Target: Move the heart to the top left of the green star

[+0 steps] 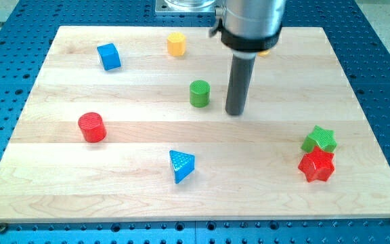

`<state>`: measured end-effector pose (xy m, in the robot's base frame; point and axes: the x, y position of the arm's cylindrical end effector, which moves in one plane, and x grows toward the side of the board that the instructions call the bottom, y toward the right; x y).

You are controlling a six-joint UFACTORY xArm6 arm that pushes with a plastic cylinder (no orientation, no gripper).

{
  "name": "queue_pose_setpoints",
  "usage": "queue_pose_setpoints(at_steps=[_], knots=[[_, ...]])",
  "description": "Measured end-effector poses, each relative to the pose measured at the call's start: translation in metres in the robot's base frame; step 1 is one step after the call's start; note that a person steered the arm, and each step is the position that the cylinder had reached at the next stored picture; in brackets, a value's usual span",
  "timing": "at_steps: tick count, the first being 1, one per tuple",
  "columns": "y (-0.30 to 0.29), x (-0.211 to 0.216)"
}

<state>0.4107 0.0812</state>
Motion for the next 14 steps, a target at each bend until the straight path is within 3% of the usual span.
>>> queue_pose_setpoints(at_steps=[2, 3, 4, 5, 6, 7, 8, 9, 10, 11, 12, 14], knots=[[0.124, -0.184], [0.074, -0.193], [0.063, -0.12], [0.055, -0.085], [0.052, -0.108], [0.02, -0.078], [0.011, -0.076], [0.016, -0.068], [0.073, -0.035], [0.083, 0.011], [0.075, 0.0], [0.094, 0.032]])
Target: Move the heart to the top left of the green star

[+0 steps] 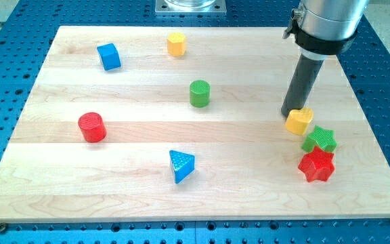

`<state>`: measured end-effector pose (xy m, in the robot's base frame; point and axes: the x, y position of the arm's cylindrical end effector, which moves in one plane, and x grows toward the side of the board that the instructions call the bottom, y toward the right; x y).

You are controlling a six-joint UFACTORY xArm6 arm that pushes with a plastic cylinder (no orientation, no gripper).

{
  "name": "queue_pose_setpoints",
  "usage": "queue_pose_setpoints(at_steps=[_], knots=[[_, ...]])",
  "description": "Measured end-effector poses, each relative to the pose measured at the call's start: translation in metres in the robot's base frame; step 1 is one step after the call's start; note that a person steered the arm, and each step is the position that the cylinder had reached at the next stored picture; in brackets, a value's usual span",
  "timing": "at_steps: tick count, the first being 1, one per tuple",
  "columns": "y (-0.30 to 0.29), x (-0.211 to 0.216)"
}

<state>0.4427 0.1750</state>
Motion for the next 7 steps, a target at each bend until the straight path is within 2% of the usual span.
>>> queue_pose_setpoints(at_steps=[1, 2, 3, 4, 5, 6, 7], knots=[[0.004, -0.015], [-0.02, 0.044], [-0.044, 0.059], [-0.08, 0.043], [-0.09, 0.088], [-0.118, 0.158], [-0.193, 0.174]])
